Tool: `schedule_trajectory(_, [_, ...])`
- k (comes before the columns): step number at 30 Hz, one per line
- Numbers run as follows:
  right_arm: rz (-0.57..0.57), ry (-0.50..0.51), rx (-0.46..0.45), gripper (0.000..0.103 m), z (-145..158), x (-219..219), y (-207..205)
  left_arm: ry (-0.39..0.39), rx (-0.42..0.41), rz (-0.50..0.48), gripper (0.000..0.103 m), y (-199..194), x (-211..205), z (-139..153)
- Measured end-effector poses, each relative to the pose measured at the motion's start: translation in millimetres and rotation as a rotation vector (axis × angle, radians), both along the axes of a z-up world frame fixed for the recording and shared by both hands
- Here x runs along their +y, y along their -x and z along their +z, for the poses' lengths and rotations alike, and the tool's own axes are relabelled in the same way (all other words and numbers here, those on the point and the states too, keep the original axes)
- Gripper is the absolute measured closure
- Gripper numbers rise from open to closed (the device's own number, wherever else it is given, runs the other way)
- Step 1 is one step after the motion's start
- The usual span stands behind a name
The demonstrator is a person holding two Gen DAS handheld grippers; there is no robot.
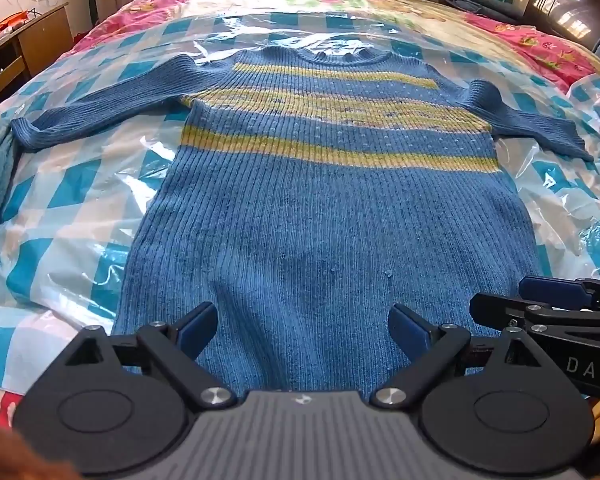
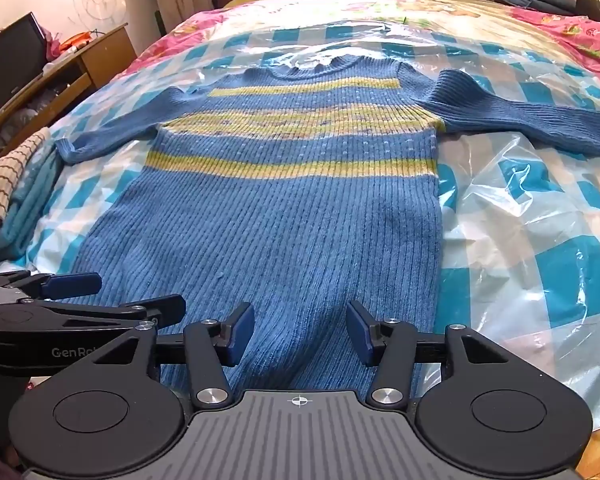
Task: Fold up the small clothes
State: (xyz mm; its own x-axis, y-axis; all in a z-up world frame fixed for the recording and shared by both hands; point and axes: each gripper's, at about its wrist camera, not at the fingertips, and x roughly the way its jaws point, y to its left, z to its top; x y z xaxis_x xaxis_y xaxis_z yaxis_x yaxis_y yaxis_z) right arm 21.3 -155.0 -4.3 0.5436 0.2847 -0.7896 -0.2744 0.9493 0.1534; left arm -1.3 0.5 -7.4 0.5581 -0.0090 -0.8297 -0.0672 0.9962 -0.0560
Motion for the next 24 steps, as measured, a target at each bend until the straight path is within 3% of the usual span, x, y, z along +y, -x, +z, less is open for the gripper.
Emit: schedule_trajectory(24, [-0.012,0.004,-0.005,0.048,-2.4,-3.0,5.5,0.009,0.007,0.0,0.006,3.5,-1.8,-2.6])
